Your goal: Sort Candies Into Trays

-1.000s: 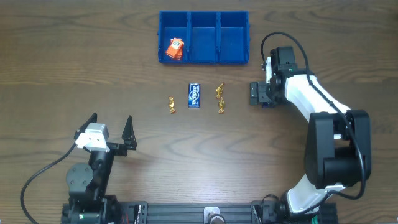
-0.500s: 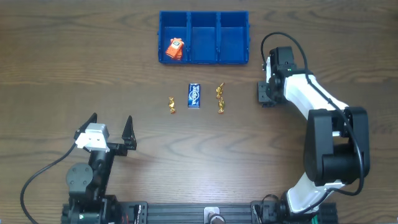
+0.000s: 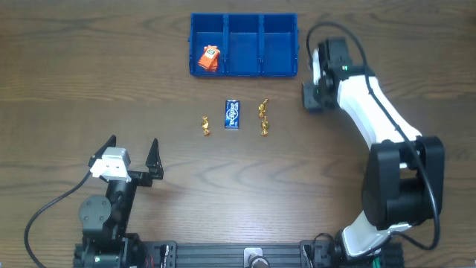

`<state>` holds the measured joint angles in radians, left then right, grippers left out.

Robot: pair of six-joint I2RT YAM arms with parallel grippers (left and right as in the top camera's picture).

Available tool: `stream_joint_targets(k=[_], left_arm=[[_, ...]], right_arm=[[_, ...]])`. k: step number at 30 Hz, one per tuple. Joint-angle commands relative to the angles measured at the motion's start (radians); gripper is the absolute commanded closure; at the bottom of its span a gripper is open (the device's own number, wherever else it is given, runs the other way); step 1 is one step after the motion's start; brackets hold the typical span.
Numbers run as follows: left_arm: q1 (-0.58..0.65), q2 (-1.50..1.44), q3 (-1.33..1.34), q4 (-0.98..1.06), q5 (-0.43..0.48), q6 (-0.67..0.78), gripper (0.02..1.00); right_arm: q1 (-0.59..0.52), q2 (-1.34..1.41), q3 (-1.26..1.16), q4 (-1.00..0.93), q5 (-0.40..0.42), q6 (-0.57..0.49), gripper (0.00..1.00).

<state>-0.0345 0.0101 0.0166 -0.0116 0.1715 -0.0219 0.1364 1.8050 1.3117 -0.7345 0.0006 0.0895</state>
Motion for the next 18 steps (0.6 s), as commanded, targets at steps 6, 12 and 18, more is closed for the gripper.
stream_joint_targets(k=[6, 12, 18], left_arm=[[0.004, -0.006, -0.012, -0.048, 0.028, 0.008, 0.02], [0.004, -0.006, -0.012, -0.048, 0.028, 0.008, 0.02], [0.004, -0.006, -0.012, -0.048, 0.028, 0.008, 0.02]], right_arm=[[0.228, -0.008, 0.454, -0.071, 0.19, 0.198, 0.79], [0.313, 0.083, 0.536, 0.077, 0.235, 0.284, 0.794], [0.323, 0.207, 0.536, 0.145, 0.235, 0.308, 0.796]])
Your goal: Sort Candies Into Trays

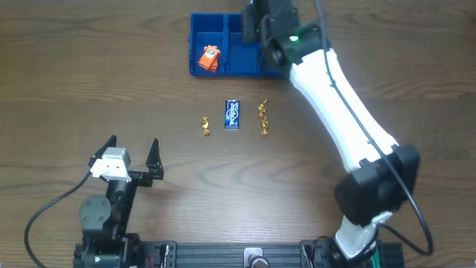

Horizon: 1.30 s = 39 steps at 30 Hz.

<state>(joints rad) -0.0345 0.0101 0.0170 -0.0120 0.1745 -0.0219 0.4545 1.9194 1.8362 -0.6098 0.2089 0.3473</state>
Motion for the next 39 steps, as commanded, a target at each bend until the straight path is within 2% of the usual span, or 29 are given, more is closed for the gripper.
stream_joint_targets(k=[1, 8, 12, 23, 28, 39], left_arm=[[0.004, -0.006, -0.012, -0.048, 0.025, 0.008, 0.02], [0.004, -0.006, -0.012, -0.048, 0.025, 0.007, 0.023], [0.004, -0.006, -0.012, -0.048, 0.025, 0.008, 0.02], [0.004, -0.006, -0.012, -0.048, 0.025, 0.008, 0.02], [0.004, -0.006, -0.012, -0.048, 0.025, 0.008, 0.02], [0.004, -0.006, -0.012, -0.048, 0.025, 0.008, 0.02]], right_arm=[[0.005, 0.117, 0.012, 0.026, 0.026, 0.05, 0.794], [0.011, 0.201, 0.012, 0.05, 0.027, 0.045, 0.796], [0.019, 0.233, 0.012, 0.06, 0.071, 0.042, 0.794], [0.042, 0.253, 0.012, 0.111, 0.106, 0.038, 0.796], [0.056, 0.254, 0.012, 0.12, 0.151, 0.046, 0.796], [0.061, 0.299, 0.011, 0.138, 0.15, 0.072, 0.801]])
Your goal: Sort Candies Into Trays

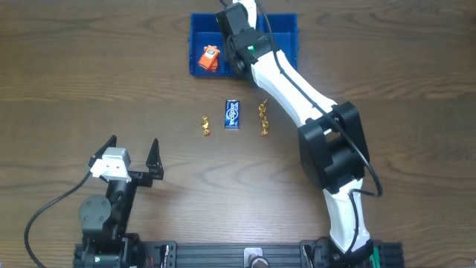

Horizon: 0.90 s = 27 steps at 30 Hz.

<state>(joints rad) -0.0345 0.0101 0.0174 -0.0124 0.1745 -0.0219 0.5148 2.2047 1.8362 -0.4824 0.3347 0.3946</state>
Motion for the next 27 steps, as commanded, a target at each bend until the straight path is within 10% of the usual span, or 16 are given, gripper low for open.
stream_joint_targets(k=[1, 12, 16, 27], left_arm=[[0.004, -0.006, -0.013, -0.047, 0.025, 0.008, 0.02], [0.004, -0.006, -0.013, -0.047, 0.025, 0.008, 0.02], [0.004, -0.006, -0.013, -0.047, 0.025, 0.008, 0.02], [0.004, -0.006, -0.013, -0.047, 0.025, 0.008, 0.02]], right_arm=[[0.001, 0.014, 0.011, 0.012, 0.024, 0.025, 0.796], [-0.011, 0.014, 0.011, 0.017, 0.024, 0.025, 0.726], [-0.011, 0.014, 0.011, 0.017, 0.024, 0.025, 0.003], [-0.001, -0.036, 0.012, -0.03, 0.02, 0.025, 0.003]])
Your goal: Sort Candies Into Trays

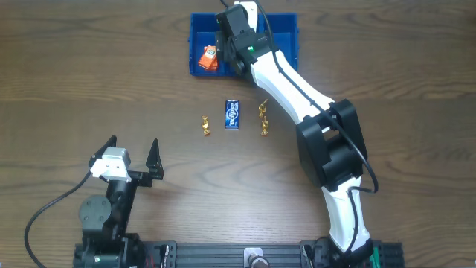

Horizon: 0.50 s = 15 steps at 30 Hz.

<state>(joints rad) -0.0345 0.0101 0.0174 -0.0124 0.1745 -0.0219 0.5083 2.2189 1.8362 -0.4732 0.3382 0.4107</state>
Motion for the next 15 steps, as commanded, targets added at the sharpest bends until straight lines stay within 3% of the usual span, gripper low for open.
stream_joint_targets(k=[1, 5, 8, 10, 15], left_arm=[[0.004, -0.006, -0.013, -0.047, 0.025, 0.008, 0.02], [0.004, -0.006, -0.013, -0.047, 0.025, 0.008, 0.02], [0.004, -0.006, -0.013, -0.047, 0.025, 0.008, 0.02], [0.004, -0.006, -0.013, -0.047, 0.025, 0.008, 0.02], [0.004, -0.006, -0.013, -0.047, 0.025, 0.008, 0.02]], right_arm=[[0.016, -0.071, 0.012, -0.08, 0.008, 0.014, 0.003], [0.065, -0.122, 0.012, -0.361, -0.052, 0.132, 0.003], [0.081, -0.12, 0.0, -0.513, -0.144, 0.174, 0.003], [0.095, -0.12, -0.024, -0.557, -0.185, 0.186, 0.003], [0.128, -0.118, -0.084, -0.542, -0.187, 0.219, 0.003]])
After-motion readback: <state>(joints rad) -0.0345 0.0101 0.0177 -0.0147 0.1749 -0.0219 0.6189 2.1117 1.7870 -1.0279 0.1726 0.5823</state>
